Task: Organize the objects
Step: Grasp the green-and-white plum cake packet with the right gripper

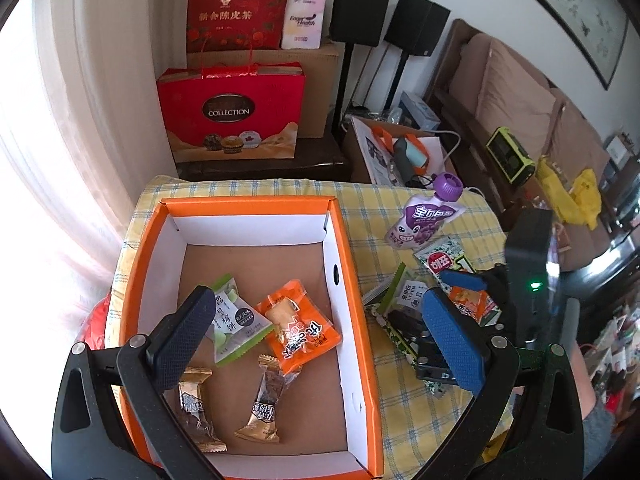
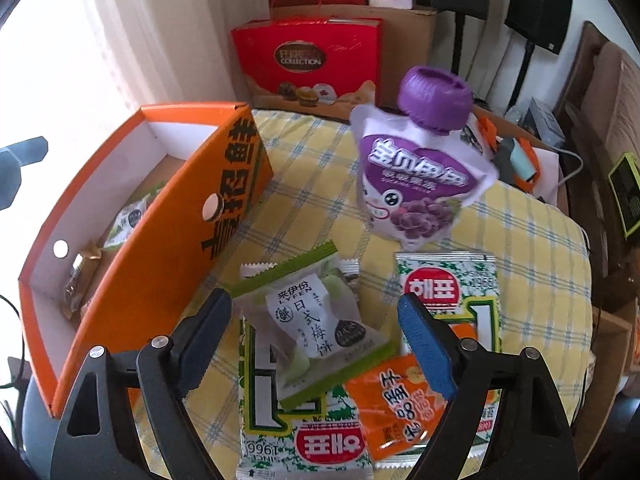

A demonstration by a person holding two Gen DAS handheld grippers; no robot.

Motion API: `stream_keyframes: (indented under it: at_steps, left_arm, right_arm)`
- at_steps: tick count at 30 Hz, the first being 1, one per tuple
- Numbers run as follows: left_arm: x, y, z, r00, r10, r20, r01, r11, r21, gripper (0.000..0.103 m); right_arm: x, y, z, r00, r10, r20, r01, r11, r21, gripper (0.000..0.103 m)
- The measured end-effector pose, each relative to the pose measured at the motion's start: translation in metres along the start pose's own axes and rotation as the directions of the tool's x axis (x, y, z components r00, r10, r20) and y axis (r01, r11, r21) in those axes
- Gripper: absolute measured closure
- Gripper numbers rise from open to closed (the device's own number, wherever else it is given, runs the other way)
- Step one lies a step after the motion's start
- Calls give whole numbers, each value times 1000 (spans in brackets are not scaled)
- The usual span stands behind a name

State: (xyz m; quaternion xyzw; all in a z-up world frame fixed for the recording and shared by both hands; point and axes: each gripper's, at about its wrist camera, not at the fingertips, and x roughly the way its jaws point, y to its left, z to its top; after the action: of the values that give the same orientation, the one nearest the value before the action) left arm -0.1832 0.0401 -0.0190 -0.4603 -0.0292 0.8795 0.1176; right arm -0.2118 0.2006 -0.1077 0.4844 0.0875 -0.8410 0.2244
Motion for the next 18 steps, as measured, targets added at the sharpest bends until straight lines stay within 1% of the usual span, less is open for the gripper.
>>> stream_keyframes:
  at_steps: [2, 5, 7, 8, 9, 11, 12, 13, 15, 18]
  left_arm:
    - [-1, -1, 0, 1000, 2, 3, -2, 1000, 4, 0]
    - [-3, -1, 0, 1000, -2, 6, 2, 1000, 4, 0]
    - [-3, -1, 1, 1000, -4, 6, 4, 1000, 2, 0]
    - [-3, 0, 0, 1000, -4, 6, 4, 1000, 2, 0]
    - [-3, 0, 0, 1000, -4, 5, 4, 1000, 2, 0]
    - [-3, -1, 0, 1000, -6, 0, 6, 1000, 3, 0]
    - [-3, -2, -1, 1000, -6, -1, 6, 1000, 5, 0]
    - [-3, -2, -1, 1000, -5, -2, 5, 1000, 6, 0]
    - [-3, -5, -2, 1000, -7, -1, 7, 1000, 9, 0]
    - [-3, -10, -2, 1000, -10, -1, 10, 1000, 19, 0]
  right_arm:
    - [4, 2, -2, 1000, 2, -7, -2, 1000, -15, 17]
    - [8, 3, -4, 999, -27, -18, 26, 999, -33, 26]
    - [11, 3, -6, 999, -29, -23, 29, 999, -36, 40]
    - [10, 3, -6, 999, -34, -18, 33, 999, -37, 44]
    - [11, 3, -6, 999, -40, -12, 40, 998, -38, 47]
    - [11, 2, -7, 1000, -29, -11, 29, 999, -34, 48]
    - [11, 2, -7, 1000, -24, -10, 23, 999, -37, 53]
    - [10, 2, -7, 1000, -23, -7, 23, 999, -40, 54]
    - [4, 2, -6, 999, -33, 19, 34, 999, -40, 56]
    - [-12, -2, -4, 998, -27, 61, 28, 1000, -14, 60]
